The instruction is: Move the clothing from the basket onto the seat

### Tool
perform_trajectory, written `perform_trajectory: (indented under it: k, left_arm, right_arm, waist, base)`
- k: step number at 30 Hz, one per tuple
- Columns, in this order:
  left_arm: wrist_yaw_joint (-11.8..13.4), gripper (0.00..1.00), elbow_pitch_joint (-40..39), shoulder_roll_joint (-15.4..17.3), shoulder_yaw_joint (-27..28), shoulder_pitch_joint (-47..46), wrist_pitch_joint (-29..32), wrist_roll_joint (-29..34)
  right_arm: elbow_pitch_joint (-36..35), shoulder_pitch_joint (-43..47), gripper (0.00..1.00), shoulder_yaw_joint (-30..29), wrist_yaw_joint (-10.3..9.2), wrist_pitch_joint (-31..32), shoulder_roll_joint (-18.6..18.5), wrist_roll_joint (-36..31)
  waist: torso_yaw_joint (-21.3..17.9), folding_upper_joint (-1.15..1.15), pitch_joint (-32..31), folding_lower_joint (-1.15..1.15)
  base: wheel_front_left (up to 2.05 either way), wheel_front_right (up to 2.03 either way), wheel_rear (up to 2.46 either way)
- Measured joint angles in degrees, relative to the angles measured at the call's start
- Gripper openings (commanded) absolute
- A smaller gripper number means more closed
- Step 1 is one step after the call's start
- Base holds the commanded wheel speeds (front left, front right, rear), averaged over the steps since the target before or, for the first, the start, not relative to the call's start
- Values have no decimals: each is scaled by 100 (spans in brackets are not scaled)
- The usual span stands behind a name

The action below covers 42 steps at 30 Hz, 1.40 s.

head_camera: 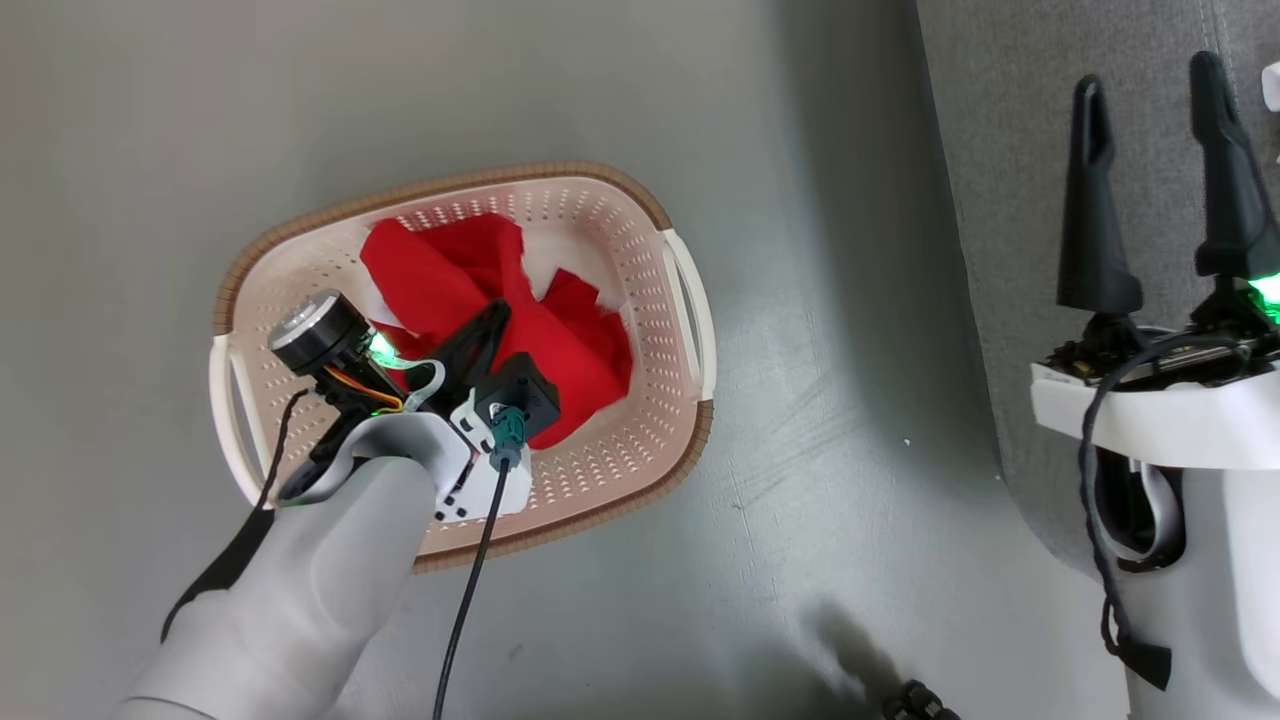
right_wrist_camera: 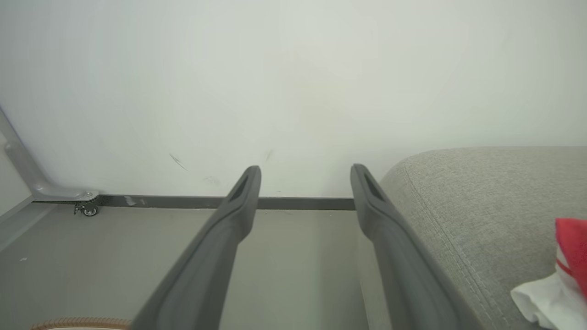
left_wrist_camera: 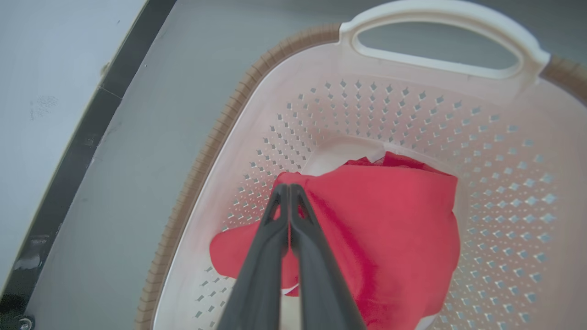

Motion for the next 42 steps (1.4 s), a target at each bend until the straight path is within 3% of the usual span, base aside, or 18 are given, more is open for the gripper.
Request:
perform_trajectory:
  k: [9, 24, 42]
  left_arm:
    - [233, 0, -430, -84, 265, 186, -149, -337]
    - [350, 0, -1150, -200, 222, 687, -226, -512]
    - [287, 0, -1935, -189, 97, 1278, -248, -731]
  right_arm:
    - [10, -5, 100, -199, 0, -5, -4, -156]
    - [91, 27, 100, -344, 0, -7, -7, -356]
    - [207, 566, 100, -469, 0, -13, -9, -399]
  waist:
    - [154, 0, -300, 0]
    - [408, 0, -929, 0]
    - [638, 0, -1824, 0]
  base:
    - [0, 0, 0]
    - [0, 0, 0]
    - [0, 0, 0]
